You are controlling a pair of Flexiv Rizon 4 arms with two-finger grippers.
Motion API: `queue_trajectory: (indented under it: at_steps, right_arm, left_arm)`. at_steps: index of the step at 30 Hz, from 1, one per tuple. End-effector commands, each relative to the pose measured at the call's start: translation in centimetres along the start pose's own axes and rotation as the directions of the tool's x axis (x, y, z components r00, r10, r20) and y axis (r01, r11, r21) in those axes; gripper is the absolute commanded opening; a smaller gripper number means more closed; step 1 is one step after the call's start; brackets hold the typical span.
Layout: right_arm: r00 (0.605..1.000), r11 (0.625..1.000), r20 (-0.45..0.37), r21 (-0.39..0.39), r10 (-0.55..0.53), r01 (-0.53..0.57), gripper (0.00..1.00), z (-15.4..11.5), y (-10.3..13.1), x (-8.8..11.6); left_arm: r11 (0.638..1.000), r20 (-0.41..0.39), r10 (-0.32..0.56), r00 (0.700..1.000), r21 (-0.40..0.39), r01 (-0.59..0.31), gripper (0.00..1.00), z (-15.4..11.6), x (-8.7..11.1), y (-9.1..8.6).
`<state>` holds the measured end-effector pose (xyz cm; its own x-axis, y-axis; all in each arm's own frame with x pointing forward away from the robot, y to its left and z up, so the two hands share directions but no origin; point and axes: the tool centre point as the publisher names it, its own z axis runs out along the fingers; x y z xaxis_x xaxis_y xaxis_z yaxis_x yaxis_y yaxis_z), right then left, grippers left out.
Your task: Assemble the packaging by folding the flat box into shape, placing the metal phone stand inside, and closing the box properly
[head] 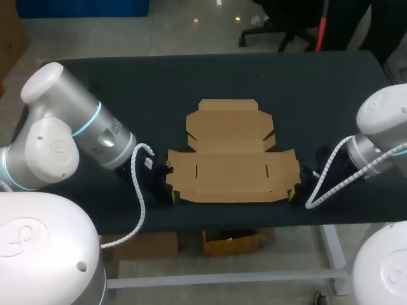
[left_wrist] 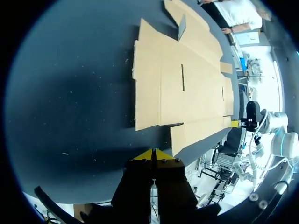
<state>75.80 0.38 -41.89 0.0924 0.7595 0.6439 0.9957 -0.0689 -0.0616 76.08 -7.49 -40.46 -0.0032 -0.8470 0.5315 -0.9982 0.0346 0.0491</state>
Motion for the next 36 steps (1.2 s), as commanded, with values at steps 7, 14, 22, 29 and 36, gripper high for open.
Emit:
queue_trajectory:
  at_steps: [7, 14, 22, 29, 36]
  right_arm:
    - [1.0, 1.0, -0.017, 0.004, -0.006, 0.007, 0.0, 0.2, 0.2, 0.0]
    - [1.0, 1.0, -0.017, 0.004, -0.006, 0.006, 0.0, 0.3, 0.3, 0.0]
    - [1.0, 1.0, -0.016, 0.003, -0.003, 0.003, 0.0, 0.5, 0.3, 0.2]
    - [1.0, 1.0, -0.014, 0.004, 0.004, -0.004, 0.0, 0.6, 0.4, 0.1]
    - [1.0, 1.0, -0.01, 0.004, 0.001, -0.001, 0.0, 0.7, 0.6, 0.4]
  left_arm:
    - [1.0, -0.004, -0.002, 1.0, -0.006, 0.002, 0.0, 0.4, 0.0, 0.1]
    - [1.0, -0.003, -0.004, 1.0, -0.004, 0.004, 0.0, 1.0, 0.2, 0.0]
    - [1.0, -0.017, -0.006, 1.0, 0.001, 0.006, 0.0, 1.7, 0.6, -0.3]
    - [1.0, -0.013, -0.005, 1.0, 0.002, 0.005, 0.0, 1.8, 0.8, -0.5]
    - [1.0, -0.009, -0.015, 1.0, 0.0, 0.015, 0.0, 2.0, 0.8, -0.6]
